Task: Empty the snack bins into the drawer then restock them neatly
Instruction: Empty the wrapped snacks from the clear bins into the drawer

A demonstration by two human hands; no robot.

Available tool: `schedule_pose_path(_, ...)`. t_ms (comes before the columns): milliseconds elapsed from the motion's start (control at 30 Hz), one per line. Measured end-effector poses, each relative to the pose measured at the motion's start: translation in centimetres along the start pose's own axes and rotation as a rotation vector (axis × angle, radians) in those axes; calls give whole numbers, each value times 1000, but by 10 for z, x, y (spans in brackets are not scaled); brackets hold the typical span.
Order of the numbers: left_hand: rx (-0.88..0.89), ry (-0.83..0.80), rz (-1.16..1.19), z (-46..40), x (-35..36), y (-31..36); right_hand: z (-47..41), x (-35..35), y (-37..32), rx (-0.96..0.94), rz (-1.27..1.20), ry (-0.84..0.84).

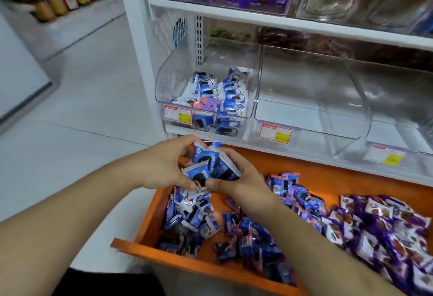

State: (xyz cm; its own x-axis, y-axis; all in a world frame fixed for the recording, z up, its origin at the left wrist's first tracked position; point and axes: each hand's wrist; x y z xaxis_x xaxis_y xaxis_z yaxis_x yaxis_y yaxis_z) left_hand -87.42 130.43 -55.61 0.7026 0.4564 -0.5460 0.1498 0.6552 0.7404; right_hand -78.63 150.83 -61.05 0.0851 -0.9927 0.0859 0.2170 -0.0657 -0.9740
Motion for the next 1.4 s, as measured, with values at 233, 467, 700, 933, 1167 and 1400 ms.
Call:
schedule_pose_path(233, -122, -77, -327, -23, -24, -47, -44, 11, 54, 201, -102, 23)
schedule_pose_path(467, -172, -153, -456, -44, -23, -63, -79, 4, 97, 534, 107, -97)
schedule_pose_path(700, -186, -183, -558, -49, -10, -55, -63, -26, 102, 454, 383, -127)
schedule_pose_path(933, -295, -290, -656, -54, 13, -69, -50, -38, 89, 339, 318, -43)
schedule_pose_path(1167, -293, -245, -639, -47, -5, -32, -32, -46, 56, 272, 450, -61)
schedule_pose_path(1400, 147, 223, -478, -25, -34, 10, -21, -36, -41, -7, 565, -73)
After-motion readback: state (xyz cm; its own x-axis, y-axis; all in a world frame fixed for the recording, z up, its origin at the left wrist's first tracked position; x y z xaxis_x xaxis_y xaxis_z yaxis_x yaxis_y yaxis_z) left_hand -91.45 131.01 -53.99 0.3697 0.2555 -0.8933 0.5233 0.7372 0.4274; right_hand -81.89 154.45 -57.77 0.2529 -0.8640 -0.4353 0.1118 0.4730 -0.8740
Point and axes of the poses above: each hand's wrist, its own z-axis away from the middle knuckle, its own x-axis out of the palm, y = z × x, and after that the axes turned 1 degree about -y, right-handed
